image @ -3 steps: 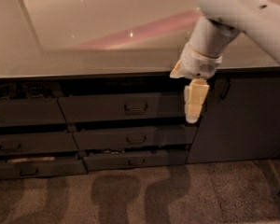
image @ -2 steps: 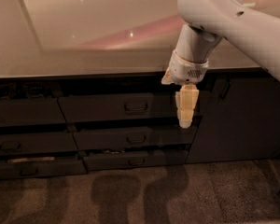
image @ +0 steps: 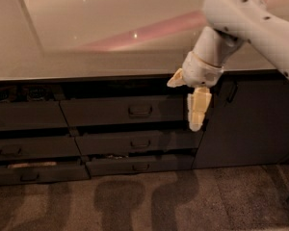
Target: Open top drawer
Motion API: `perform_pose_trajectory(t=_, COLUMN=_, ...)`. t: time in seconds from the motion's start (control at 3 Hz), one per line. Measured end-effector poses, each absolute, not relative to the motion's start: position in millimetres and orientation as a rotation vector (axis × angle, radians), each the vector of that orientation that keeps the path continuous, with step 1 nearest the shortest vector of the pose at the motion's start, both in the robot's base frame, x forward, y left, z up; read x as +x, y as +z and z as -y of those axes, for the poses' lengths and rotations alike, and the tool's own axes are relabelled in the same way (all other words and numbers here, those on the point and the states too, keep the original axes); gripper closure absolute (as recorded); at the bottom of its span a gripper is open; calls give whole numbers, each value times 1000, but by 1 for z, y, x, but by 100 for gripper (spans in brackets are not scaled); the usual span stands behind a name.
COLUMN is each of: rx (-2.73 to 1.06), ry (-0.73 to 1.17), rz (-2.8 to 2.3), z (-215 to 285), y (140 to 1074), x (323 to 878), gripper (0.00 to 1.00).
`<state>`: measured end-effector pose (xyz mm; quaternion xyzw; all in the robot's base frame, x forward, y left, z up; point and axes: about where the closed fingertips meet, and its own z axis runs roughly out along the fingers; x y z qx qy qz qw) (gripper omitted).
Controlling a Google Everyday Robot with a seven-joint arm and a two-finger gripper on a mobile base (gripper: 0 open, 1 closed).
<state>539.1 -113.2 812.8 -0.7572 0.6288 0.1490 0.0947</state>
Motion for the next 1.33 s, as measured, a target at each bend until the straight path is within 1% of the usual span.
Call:
perform_pose_trajectory(t=0.33, rx=-2266, ry=492, rz=-1728, z=104, y=816, x=540, gripper=0)
perform_pose_trajectory(t=0.67, rx=-2266, ry=492, rz=-1728, z=104, y=816, x=540, gripper=0)
perform_pose_trajectory(t=1.0, rx=-2266, ry=390, rz=-1697, z=100, y=812, x=540, gripper=0)
perform_pose_trajectory(t=1.33, rx=-2266, ry=389, rz=-1697, z=100, y=812, x=540, gripper=0)
